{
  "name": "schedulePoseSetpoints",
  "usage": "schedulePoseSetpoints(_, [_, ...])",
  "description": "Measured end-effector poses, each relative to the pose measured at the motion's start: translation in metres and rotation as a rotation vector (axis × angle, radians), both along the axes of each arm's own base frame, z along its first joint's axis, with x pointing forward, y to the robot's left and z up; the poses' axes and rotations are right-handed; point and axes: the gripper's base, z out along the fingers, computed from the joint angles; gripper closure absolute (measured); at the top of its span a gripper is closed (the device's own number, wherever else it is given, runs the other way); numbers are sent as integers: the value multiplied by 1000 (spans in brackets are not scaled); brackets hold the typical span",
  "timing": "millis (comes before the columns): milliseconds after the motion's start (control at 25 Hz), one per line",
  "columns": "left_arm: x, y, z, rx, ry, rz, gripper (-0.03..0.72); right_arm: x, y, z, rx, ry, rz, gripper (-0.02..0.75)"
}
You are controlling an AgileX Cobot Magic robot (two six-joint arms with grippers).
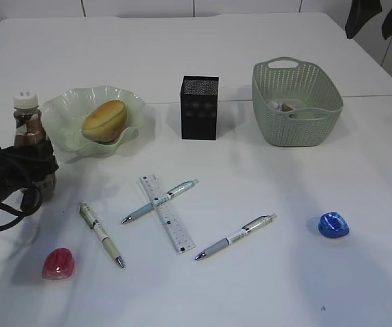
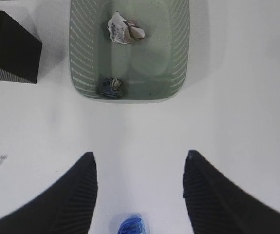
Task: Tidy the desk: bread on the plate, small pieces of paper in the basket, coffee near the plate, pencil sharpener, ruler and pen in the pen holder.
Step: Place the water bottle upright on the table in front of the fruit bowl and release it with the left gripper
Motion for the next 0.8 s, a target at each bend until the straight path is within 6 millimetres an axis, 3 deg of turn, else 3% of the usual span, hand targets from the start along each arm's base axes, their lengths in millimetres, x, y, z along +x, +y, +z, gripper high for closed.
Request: schedulePoseSetpoints(800, [0, 1, -3, 76, 6, -9, 231, 0, 0, 0, -5, 0, -1, 291])
